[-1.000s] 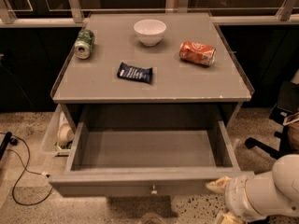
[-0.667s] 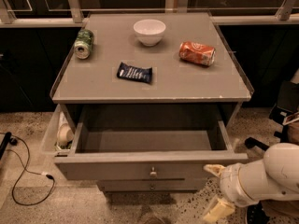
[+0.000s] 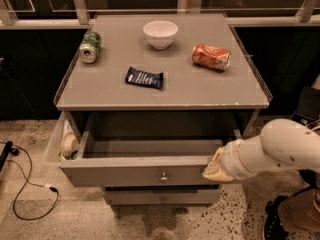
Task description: Close top drawer
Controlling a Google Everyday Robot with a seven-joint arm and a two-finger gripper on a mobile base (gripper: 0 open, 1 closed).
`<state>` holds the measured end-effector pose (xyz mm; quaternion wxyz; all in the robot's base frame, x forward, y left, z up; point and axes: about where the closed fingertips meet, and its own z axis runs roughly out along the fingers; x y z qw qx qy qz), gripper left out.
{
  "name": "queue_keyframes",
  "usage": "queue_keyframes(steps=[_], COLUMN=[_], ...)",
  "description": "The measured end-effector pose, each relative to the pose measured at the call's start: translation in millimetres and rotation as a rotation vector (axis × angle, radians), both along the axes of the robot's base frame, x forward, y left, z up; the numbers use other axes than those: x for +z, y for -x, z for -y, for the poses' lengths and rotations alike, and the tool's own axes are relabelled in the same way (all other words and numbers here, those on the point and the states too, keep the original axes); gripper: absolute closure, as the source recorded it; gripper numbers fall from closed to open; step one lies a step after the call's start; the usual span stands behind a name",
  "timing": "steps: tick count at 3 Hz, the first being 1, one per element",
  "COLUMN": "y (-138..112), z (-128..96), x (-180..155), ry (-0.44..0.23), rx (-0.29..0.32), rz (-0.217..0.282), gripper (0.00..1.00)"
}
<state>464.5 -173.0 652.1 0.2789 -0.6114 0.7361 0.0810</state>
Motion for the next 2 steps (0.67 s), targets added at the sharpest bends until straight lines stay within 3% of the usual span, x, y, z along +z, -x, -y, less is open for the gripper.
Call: queue_keyframes(steps=[1,2], y=[-9.5,-9.5], z=[-0.1,-0.1], x=[0.5,0.5], ry=[0.006,0.006], rx=[0.000,0.001], rz=[0.014,0.014], gripper=[0.85,0.69])
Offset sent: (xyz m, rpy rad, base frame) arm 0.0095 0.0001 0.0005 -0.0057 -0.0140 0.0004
